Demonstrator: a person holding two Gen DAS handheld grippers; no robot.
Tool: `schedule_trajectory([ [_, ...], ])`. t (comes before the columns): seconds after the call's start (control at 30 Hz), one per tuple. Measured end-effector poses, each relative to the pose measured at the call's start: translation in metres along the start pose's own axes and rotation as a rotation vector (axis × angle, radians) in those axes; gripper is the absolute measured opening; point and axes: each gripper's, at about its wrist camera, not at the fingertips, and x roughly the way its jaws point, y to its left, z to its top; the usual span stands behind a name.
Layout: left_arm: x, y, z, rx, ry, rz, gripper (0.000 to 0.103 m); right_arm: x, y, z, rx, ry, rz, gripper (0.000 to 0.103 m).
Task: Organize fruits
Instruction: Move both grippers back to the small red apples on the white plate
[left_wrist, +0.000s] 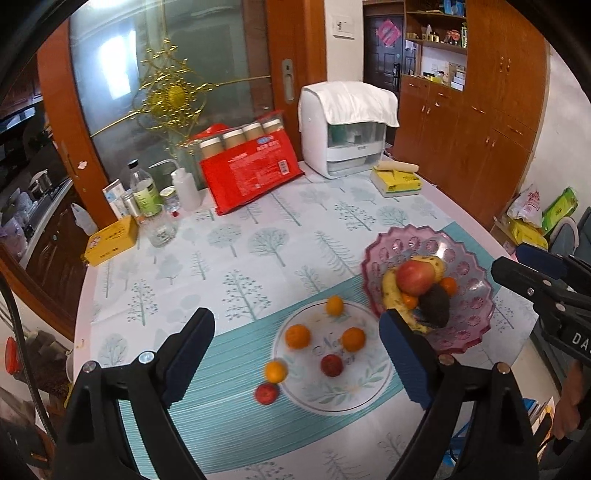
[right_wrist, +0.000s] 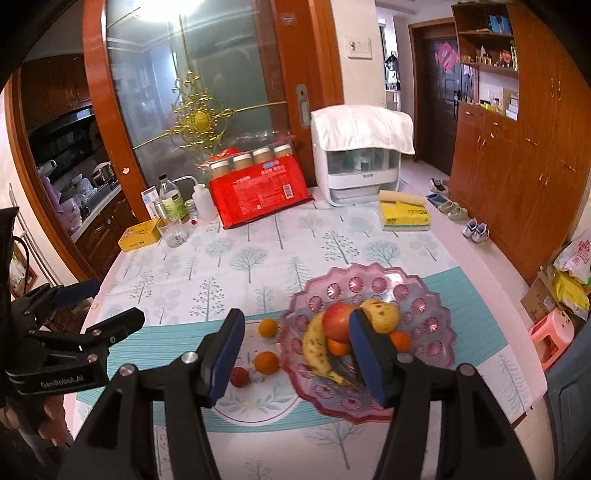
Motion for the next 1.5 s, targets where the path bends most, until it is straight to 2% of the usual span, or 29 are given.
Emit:
schedule_trajectory([
  [0.3, 0.005, 0.042, -0.029, -0.002, 0.024, 0.012, 0.091, 0.02, 0.043, -0.031, 0.002, 0.038, -0.004, 0.059],
  [0.67, 0.084, 0.062, -0.095, 0.016, 0.149, 0.024, 0.091, 0.085, 0.073, -0.085, 0.001, 0.161, -0.01, 0.059],
  [0.77, 0.113, 0.069, -0.111, -0.021, 0.21, -0.007, 0.091, 0.105, 0.076, -0.095, 0.006, 0.195, -0.001, 0.059],
  [1.0, 0.156, 0.081, -0.131, -0.101, 0.277, -0.071, 0.091, 0.149, 0.078, -0.112, 0.011, 0.256, 0.015, 0.059],
  [1.13, 0.17, 0.08, -0.135, -0.109, 0.297, -0.099, 0.09, 0.173, 0.078, -0.119, 0.021, 0.288, 0.034, 0.059],
  [1.23, 0.178, 0.074, -0.136, -0.087, 0.306, -0.108, 0.087, 0.19, 0.078, -0.124, 0.013, 0.316, 0.036, 0.059],
  [1.5, 0.196, 0.062, -0.14, -0.051, 0.352, -0.132, 0.057, 0.213, 0.081, -0.133, -0.008, 0.343, 0.032, 0.059],
])
